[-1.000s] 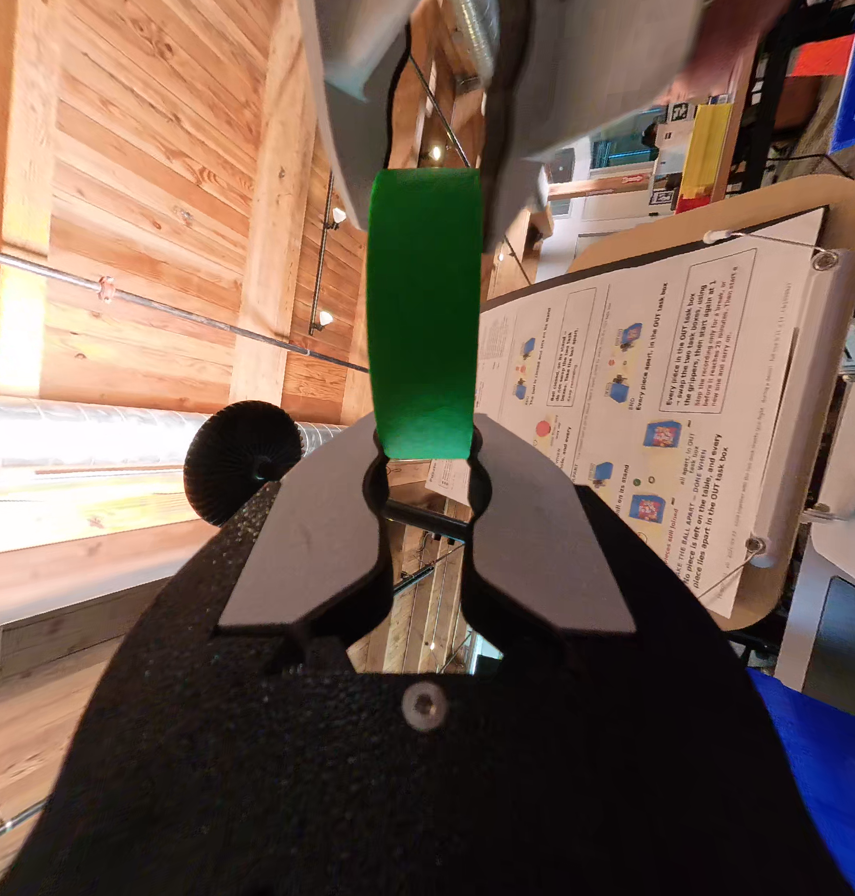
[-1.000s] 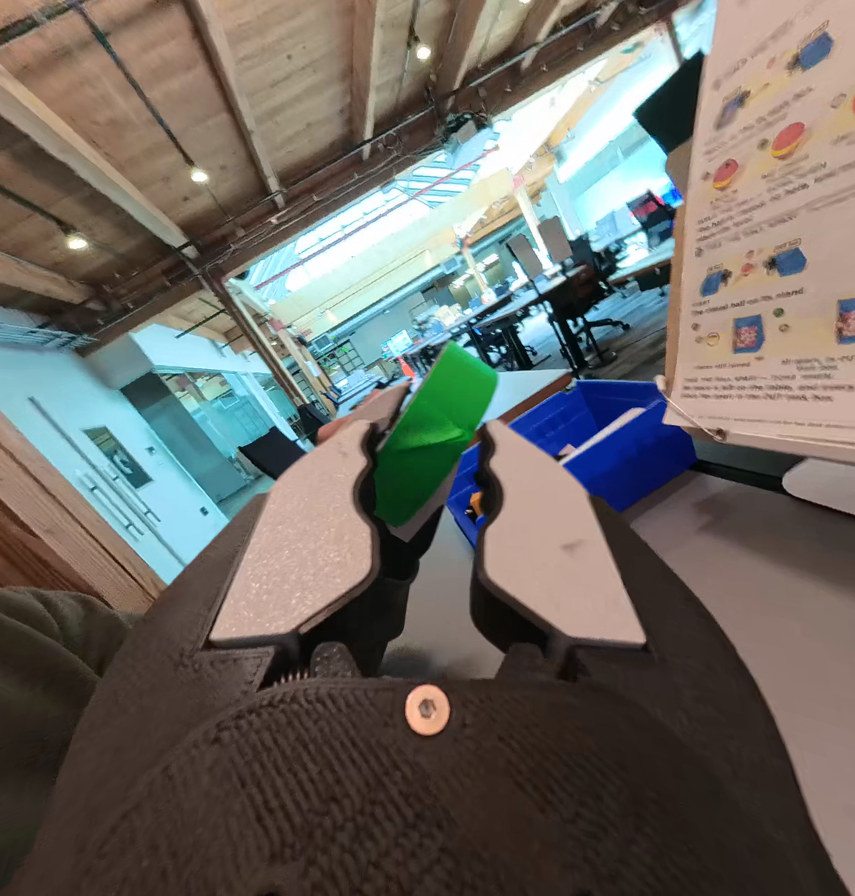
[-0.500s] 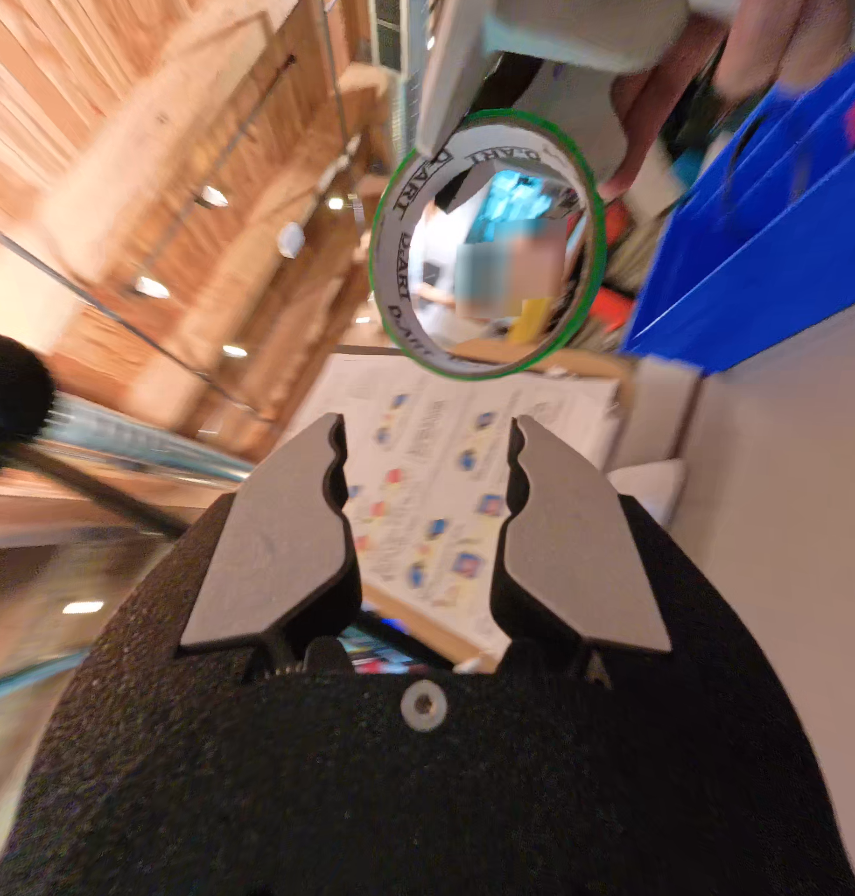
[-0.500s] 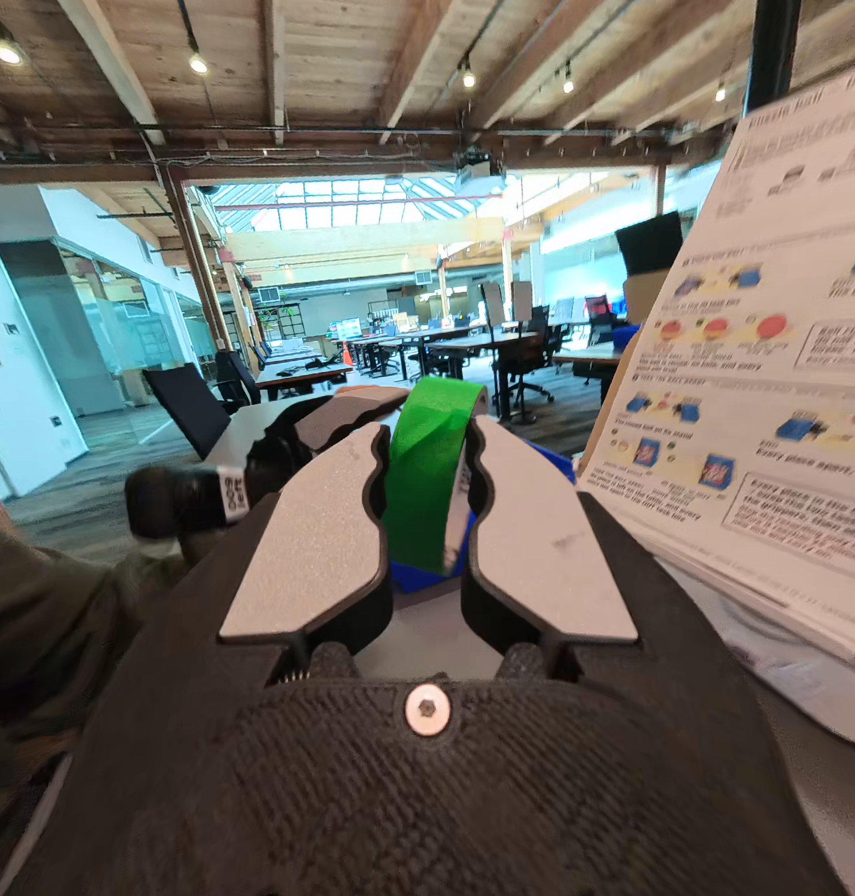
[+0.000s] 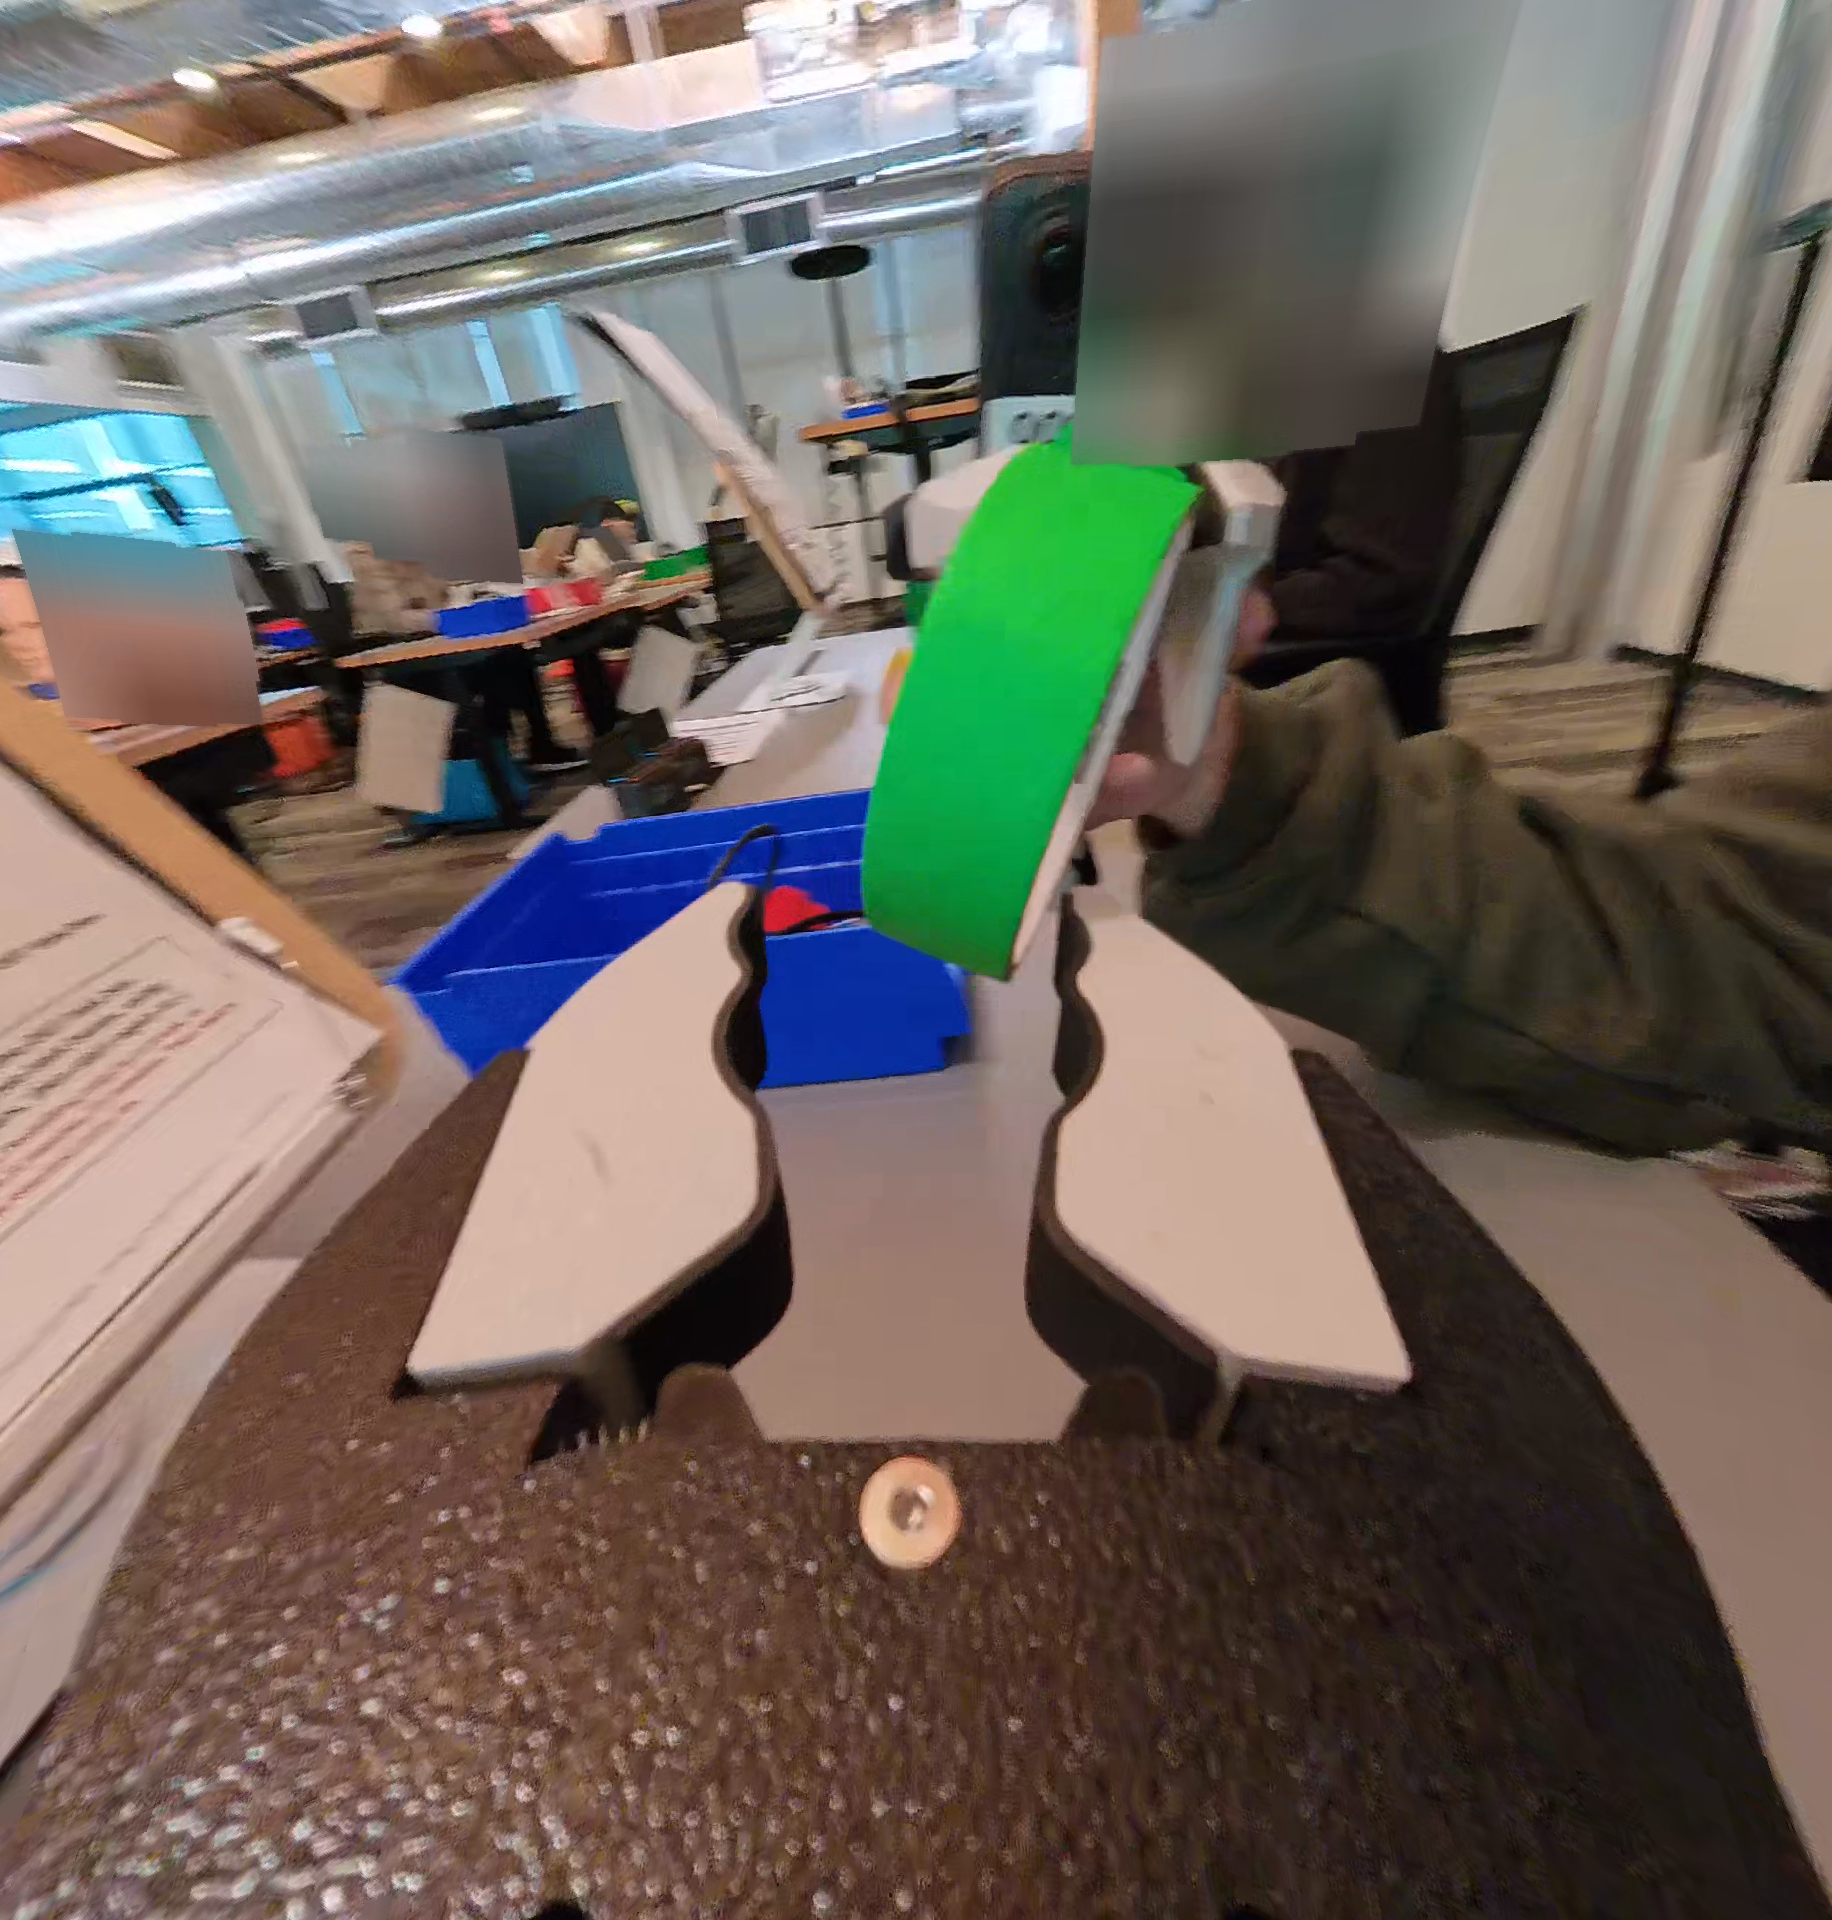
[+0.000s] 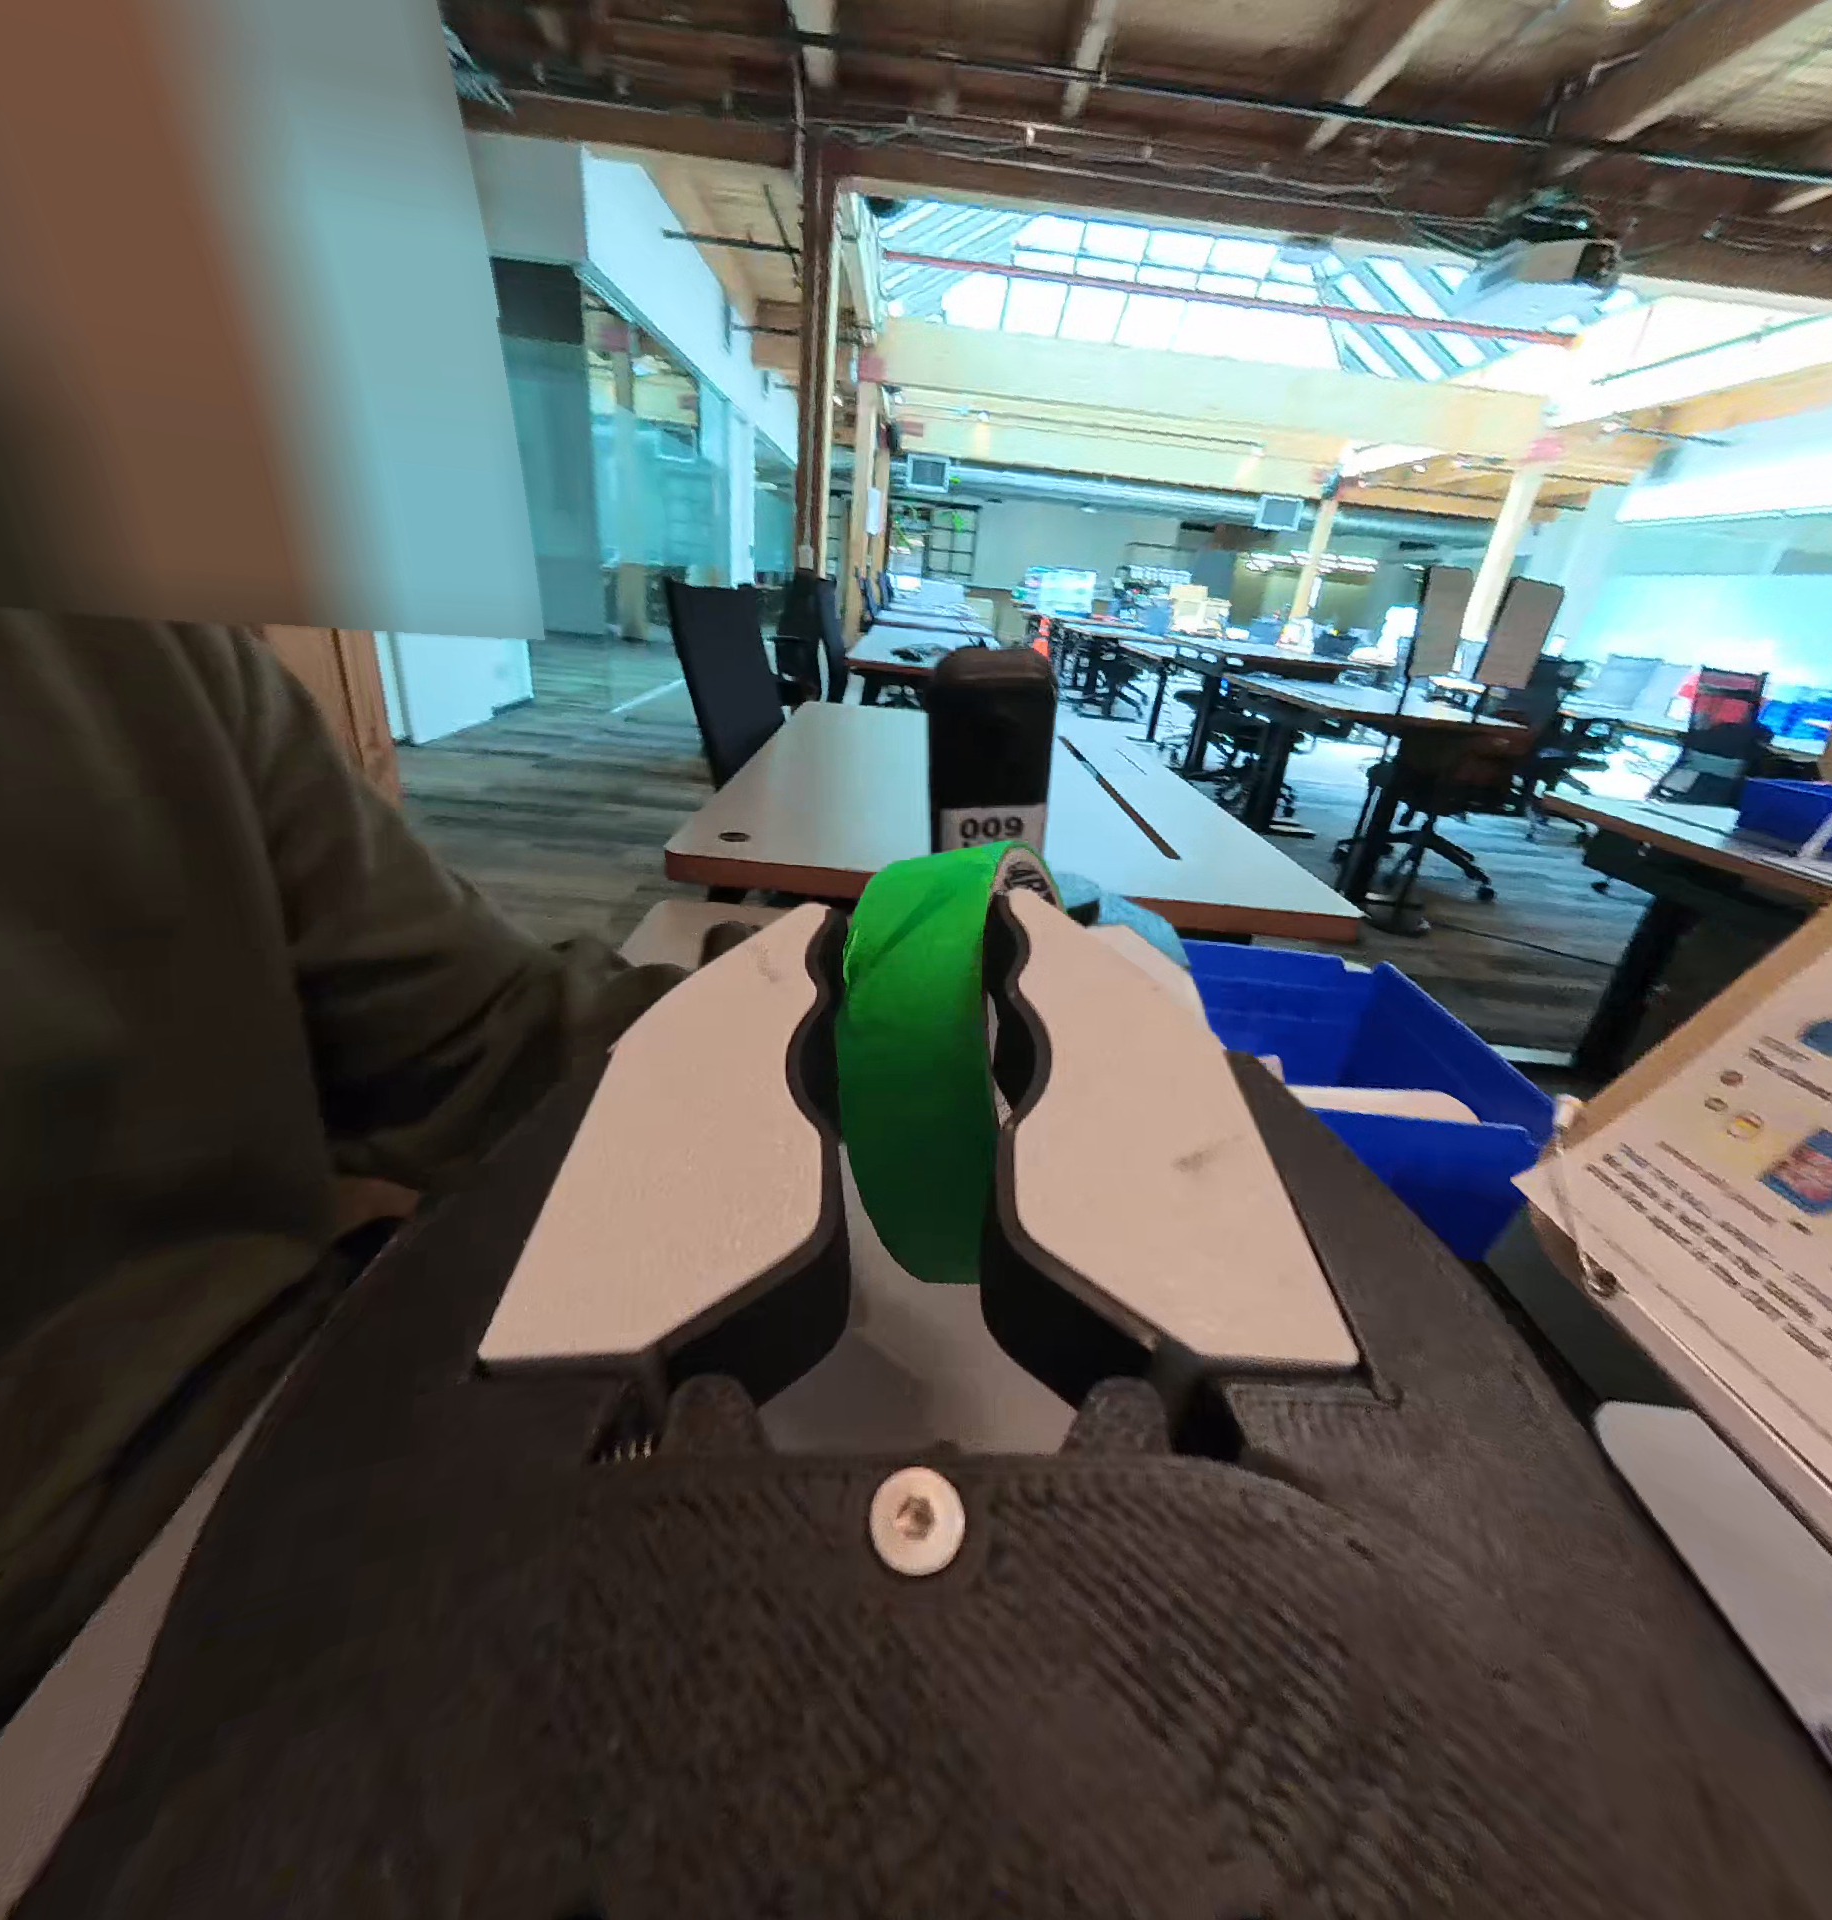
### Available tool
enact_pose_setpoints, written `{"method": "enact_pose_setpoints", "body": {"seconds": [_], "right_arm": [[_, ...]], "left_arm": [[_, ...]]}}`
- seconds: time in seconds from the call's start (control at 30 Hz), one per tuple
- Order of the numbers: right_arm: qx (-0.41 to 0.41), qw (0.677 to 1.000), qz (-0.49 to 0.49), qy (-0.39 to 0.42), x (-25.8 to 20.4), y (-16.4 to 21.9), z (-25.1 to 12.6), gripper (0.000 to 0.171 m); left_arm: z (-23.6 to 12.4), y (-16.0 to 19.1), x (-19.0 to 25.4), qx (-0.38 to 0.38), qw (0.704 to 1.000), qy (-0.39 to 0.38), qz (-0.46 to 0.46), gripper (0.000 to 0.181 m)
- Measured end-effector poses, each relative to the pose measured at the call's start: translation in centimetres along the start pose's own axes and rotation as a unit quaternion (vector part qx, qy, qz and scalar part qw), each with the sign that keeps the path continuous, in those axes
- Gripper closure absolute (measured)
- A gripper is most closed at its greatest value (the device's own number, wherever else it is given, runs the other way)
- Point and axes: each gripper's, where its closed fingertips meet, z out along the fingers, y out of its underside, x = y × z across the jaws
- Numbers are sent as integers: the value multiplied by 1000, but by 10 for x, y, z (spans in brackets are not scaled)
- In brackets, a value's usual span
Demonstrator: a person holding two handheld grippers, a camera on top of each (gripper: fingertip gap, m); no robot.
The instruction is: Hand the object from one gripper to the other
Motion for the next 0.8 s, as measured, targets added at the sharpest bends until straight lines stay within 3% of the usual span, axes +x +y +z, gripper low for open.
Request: {"method": "enact_pose_setpoints", "body": {"seconds": [0.07, 0.1, 0.23, 0.33, 0.4, 0.43, 0.53, 0.57, 0.7, 0.77, 0.8], "right_arm": [[24, 999, 17, -20, -3, -4, 0, 144], [32, 999, 23, -13, 1, -4, -1, 145], [42, 999, 30, -5, 6, -4, -4, 145], [24, 996, 39, 81, 27, 0, -12, 134], [12, 989, 82, 122, 39, 5, -20, 101], [8, 985, 120, 126, 43, 8, -22, 94], [39, 973, 211, 88, 42, 7, -20, 85], [43, 968, 226, 97, 47, 10, -21, 84], [9, 964, 234, 122, 58, 28, -25, 92], [0, 962, 219, 160, 68, 32, -30, 74], [-15, 964, 201, 174, 70, 36, -32, 74]], "left_arm": [[-2, 0, 5, 1, 1000, 20, 5, 140], [-3, 0, 7, 0, 1000, 23, 19, 154], [-3, -1, 2, -13, 998, -1, 55, 154], [-9, -7, -16, -13, 991, -73, 112, 155], [-17, -7, -35, -46, 964, -157, 211, 155], [-22, -9, -44, -69, 937, -201, 277, 155], [-29, -13, -52, -126, 841, -266, 453, 155], [-29, -13, -52, -135, 822, -273, 482, 155], [-24, -11, -46, -131, 799, -264, 524, 155], [-21, -14, -43, -121, 799, -262, 528, 155], [-20, -14, -42, -117, 805, -260, 521, 155]]}}
